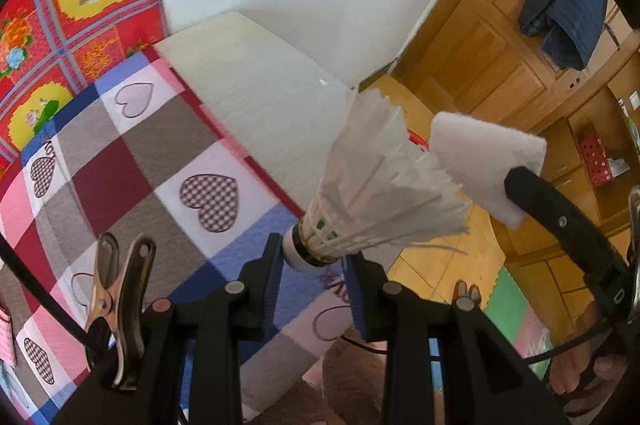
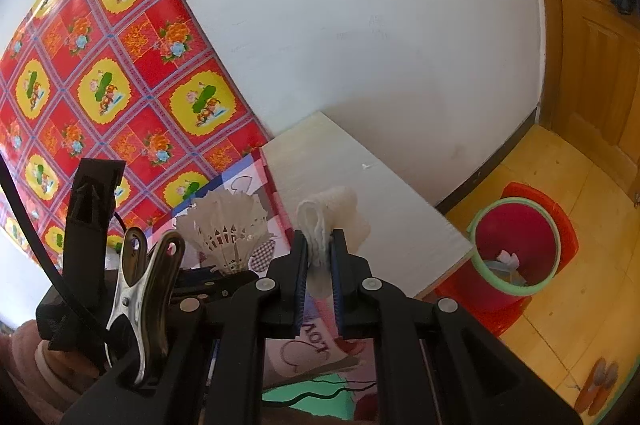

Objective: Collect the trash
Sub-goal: 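Carry the shuttlecock and paper cup with both tools over the red bucket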

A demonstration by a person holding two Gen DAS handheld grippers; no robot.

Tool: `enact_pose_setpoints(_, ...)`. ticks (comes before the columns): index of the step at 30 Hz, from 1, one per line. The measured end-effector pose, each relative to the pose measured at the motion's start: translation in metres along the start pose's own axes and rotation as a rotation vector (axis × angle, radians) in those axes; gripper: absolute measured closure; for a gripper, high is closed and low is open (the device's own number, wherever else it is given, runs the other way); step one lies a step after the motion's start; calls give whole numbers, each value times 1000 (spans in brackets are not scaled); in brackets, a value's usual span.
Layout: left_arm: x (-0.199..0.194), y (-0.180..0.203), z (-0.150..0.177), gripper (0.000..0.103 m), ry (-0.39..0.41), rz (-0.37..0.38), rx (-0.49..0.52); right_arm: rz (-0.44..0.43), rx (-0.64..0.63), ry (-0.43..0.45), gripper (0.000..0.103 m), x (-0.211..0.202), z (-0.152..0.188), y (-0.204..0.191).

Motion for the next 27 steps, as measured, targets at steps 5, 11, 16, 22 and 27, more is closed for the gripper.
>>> enact_pose_setpoints(5, 11, 24, -5, 72, -17, 4, -7, 3, 5, -11, 91, -3, -4, 25)
enact_pose_setpoints(11, 30, 59, -16, 72, -38, 8, 5, 8, 1, -27, 91, -9, -13, 59)
enact_pose_setpoints(16, 45, 94, -25, 72, -51, 18, 39, 21, 26, -29, 91, -13, -18, 93)
enact_pose_setpoints(22, 64, 136, -34, 72, -62, 32, 87, 49, 73, -48, 91, -14, -20, 138)
enact_pose_setpoints(27, 84, 168, -41, 72, -74, 50, 117, 76, 104, -57, 91, -17, -20, 176)
Point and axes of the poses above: each gripper's, at about its wrist camera, not at the fingertips, and x roughly the way its jaws point, y to its right, z to its underside, the point moved 2 cm from there along x, roughly the way its jaws point, and after that the axes turned 3 degrees about y, right-handed, at the moved point
